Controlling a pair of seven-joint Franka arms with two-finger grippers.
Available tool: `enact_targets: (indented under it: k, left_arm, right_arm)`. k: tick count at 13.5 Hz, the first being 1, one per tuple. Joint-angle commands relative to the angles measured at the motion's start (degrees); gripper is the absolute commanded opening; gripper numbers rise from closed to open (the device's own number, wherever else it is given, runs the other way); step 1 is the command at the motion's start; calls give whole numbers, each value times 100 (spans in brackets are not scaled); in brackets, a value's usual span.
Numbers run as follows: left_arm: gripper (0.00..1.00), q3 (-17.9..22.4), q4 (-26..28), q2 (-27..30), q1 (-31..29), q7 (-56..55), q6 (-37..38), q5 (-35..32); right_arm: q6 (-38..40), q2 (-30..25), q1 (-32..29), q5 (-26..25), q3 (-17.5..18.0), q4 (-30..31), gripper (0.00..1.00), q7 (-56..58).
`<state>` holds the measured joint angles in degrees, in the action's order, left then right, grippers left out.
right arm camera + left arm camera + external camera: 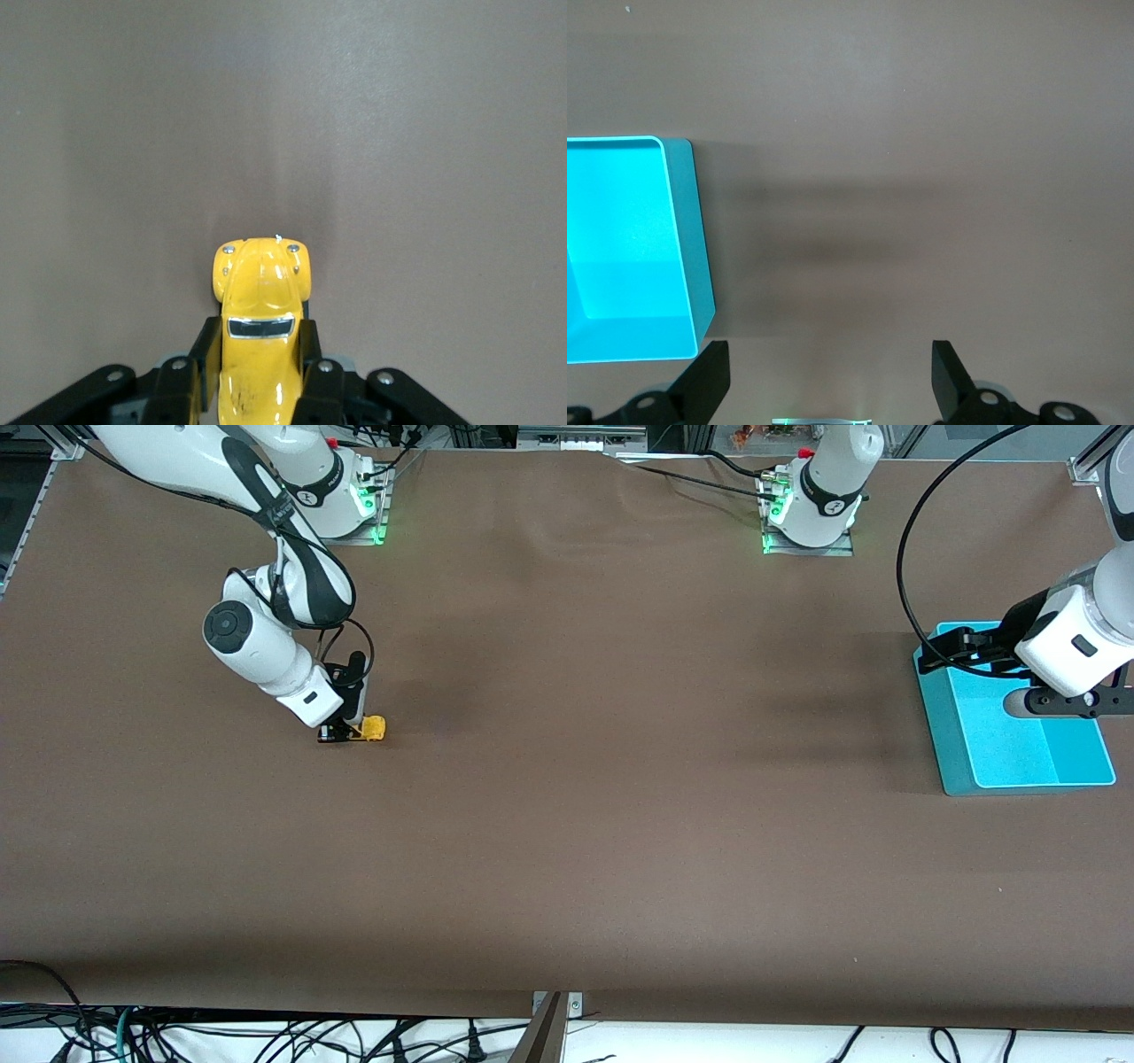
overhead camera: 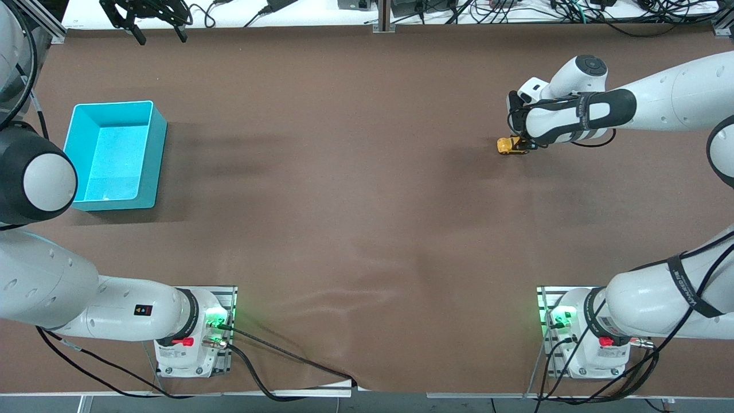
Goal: Wind and store yellow beetle car
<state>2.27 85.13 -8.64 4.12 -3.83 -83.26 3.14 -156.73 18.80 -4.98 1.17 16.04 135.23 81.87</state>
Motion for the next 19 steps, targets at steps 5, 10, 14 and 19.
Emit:
enact_targets:
  k: [5, 10, 14, 19]
  left_arm:
    - [100, -16, -163, -77, 1, 110, 73, -59]
    - [100, -7, -163, -77, 1, 119, 73, -51]
    - [100, -7, -163, -77, 1, 119, 73, -51]
    - [100, -7, -163, -77, 1, 128, 73, -51]
  right_arm:
    - [-77, 167, -441, -12, -4, 12, 5, 390]
    - [-59, 317, -1153, -12, -13, 21, 5, 829]
    - [-59, 466, -1785, -12, -13, 12, 5, 1576]
    - [-68, 625, -2323, -12, -39, -41, 5, 2175]
